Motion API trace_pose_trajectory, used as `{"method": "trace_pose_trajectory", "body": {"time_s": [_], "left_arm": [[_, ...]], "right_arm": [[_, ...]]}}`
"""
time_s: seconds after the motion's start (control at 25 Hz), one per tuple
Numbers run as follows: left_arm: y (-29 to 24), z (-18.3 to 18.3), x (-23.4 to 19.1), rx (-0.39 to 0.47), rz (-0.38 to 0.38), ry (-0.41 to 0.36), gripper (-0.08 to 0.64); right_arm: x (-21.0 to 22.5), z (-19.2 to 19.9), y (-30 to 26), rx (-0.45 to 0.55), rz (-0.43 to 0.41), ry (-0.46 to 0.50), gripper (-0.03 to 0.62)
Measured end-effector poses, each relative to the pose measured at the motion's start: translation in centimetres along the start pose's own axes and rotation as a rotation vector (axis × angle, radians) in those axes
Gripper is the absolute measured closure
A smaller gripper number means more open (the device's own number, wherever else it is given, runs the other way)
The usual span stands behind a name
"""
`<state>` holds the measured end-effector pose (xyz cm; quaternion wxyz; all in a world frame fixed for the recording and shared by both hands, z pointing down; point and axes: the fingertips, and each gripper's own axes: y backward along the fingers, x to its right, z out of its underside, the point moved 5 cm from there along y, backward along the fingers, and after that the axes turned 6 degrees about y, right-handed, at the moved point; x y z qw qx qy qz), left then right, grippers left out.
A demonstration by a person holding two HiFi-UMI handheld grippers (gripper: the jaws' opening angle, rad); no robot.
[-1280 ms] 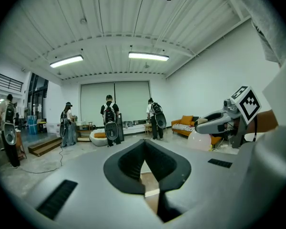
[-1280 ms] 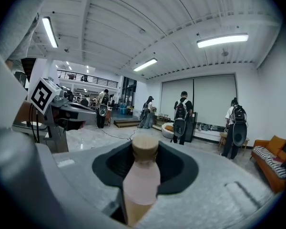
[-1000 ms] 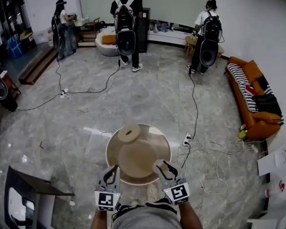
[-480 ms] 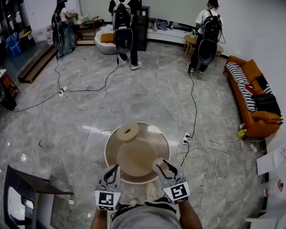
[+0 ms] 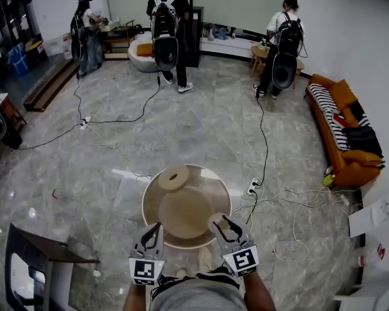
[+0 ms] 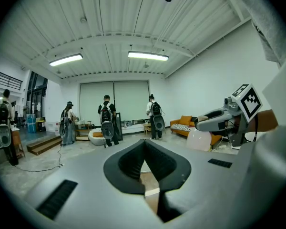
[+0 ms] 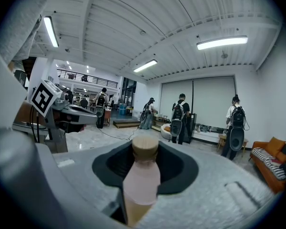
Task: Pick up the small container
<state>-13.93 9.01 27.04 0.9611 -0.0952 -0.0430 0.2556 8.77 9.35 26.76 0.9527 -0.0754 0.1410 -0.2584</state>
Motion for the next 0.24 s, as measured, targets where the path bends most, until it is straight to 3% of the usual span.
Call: {"method": "trace_pose_trajectory", "body": {"time_s": [0.24], "left_arm": [[-0.05,0.15,-0.35,0.005,0.004,0.001,0.543]], "right_arm": [[-0.27,0.13,-0.38,0.0,0.006,0.003,0.457]]}}
